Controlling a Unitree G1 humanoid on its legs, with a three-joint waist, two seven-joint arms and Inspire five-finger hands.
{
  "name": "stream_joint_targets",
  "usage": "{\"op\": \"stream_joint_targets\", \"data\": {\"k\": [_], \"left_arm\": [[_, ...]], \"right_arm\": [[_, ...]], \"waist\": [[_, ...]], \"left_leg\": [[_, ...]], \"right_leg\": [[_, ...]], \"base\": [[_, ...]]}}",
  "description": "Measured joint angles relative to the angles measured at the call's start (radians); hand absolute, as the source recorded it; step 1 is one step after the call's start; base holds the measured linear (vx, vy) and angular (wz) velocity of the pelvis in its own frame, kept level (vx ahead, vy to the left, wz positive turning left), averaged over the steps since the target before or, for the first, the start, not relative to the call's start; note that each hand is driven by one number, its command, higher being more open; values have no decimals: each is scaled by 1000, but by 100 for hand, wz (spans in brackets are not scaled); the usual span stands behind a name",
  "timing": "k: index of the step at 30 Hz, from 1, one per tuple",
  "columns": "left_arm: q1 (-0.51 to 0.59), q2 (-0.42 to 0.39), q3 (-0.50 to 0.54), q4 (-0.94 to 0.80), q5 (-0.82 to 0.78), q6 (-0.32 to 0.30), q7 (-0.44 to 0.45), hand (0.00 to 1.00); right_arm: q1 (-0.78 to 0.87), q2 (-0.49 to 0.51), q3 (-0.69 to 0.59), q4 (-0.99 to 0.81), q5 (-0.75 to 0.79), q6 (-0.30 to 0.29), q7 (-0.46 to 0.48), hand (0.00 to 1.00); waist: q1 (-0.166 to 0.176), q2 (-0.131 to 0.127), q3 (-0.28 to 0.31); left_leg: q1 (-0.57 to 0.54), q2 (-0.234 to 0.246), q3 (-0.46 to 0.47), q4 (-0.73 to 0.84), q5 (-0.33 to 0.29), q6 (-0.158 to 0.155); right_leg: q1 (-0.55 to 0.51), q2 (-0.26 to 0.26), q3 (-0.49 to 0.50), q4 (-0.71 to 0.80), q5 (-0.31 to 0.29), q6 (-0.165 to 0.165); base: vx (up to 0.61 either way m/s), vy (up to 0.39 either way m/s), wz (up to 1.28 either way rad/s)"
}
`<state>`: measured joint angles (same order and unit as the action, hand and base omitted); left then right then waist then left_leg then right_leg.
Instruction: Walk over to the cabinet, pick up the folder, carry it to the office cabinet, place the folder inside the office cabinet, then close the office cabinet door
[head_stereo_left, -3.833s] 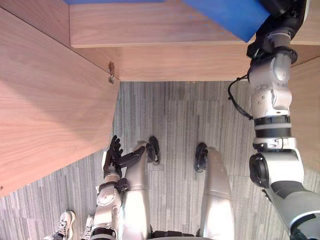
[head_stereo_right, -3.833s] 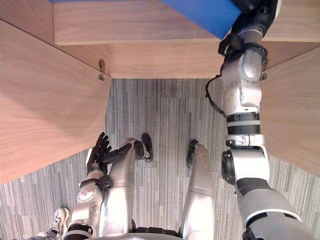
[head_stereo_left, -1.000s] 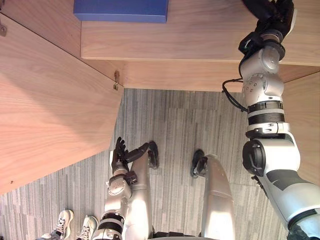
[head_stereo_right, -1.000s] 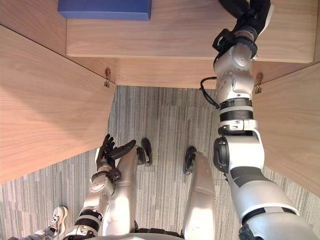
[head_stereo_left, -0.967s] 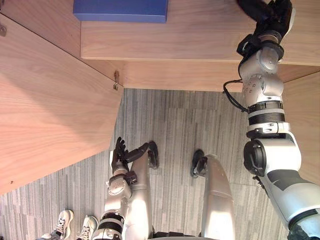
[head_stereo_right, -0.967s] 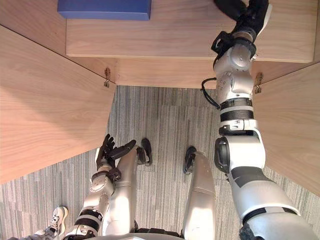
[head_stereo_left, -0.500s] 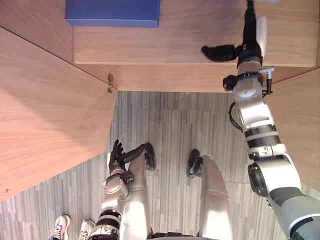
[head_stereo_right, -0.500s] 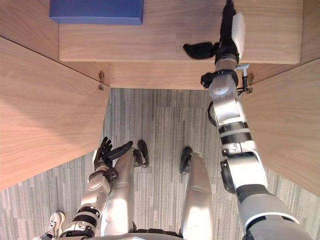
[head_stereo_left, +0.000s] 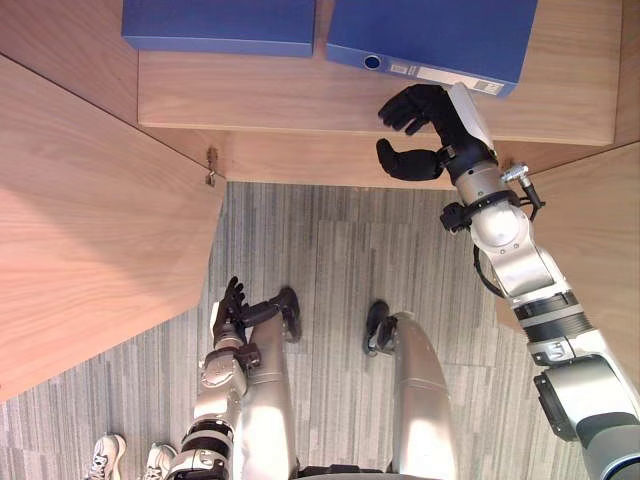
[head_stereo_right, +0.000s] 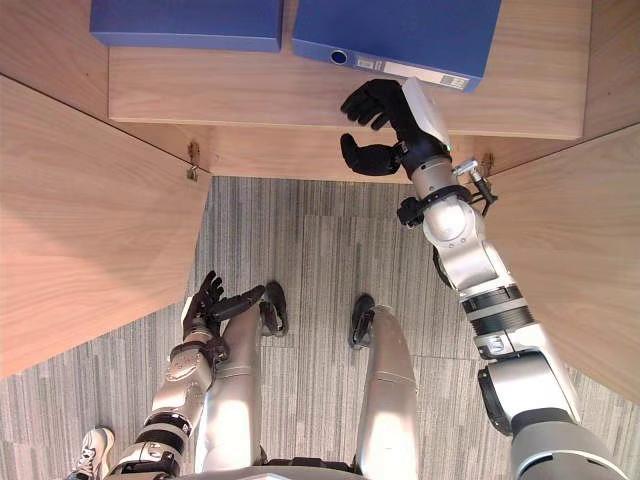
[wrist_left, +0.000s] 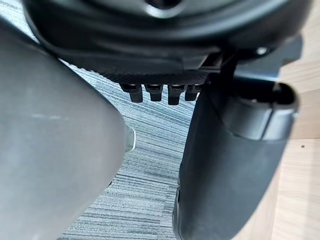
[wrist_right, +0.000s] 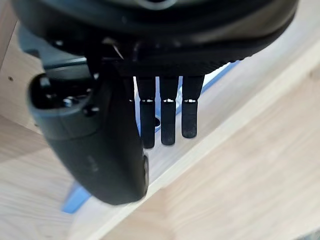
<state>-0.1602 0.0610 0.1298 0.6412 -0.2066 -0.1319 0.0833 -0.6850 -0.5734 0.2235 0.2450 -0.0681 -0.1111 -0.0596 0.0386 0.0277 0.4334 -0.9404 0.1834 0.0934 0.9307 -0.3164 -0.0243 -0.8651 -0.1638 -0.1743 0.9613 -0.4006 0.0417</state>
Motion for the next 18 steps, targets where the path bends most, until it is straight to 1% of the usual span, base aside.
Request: {"op": "stream_joint_targets", "data": {"k": [3, 6, 9, 11, 15, 18], "left_arm": [[1, -1, 0, 3, 5, -7, -1, 100], [1, -3, 0, 4, 13, -7, 0, 100], [1, -3, 0, 3, 13, -8, 3, 100], [0, -6, 0, 2, 13, -9, 4, 100], [0, -9, 0, 0, 13, -18, 12, 100], [-8, -13, 0, -3, 12, -29, 39, 100]], "right_arm": [[0, 0, -5, -3, 9, -4, -15, 0], [-6, 2, -25, -21, -2, -5, -65, 0], [-43, 7, -25, -21, -72, -4, -122, 0], [-67, 16, -25, -19, -119, -2, -141, 0], [-150, 49, -20, 36, -195, 18, -176, 0], [-215, 65, -20, 128, -246, 51, -198, 0]], "waist": [[1, 0, 0], [4, 0, 0], [5, -1, 0], [5, -1, 0], [6, -1, 1], [16, -1, 1]], "left_leg": [[0, -4, -1, -3, 1, 0], [-1, -8, -1, -6, 1, 0], [-3, -9, -1, -6, 1, 0], [-5, -9, -2, -5, 1, 0], [-23, -10, -7, 1, 1, 0], [-52, -13, -12, 14, 1, 1]], "right_leg": [[0, -4, -2, -1, 0, 0], [1, -8, -4, -1, 0, 0], [0, -9, -4, -1, 0, 0], [-3, -9, -5, -1, 0, 0], [-15, -11, -10, 3, 0, 0], [-42, -17, -14, 21, 0, 0]], "base": [[0, -33, 4], [0, -22, 3], [-14, -39, 1], [-18, -37, 0], [-20, -43, 3], [-21, -39, 5]]}}
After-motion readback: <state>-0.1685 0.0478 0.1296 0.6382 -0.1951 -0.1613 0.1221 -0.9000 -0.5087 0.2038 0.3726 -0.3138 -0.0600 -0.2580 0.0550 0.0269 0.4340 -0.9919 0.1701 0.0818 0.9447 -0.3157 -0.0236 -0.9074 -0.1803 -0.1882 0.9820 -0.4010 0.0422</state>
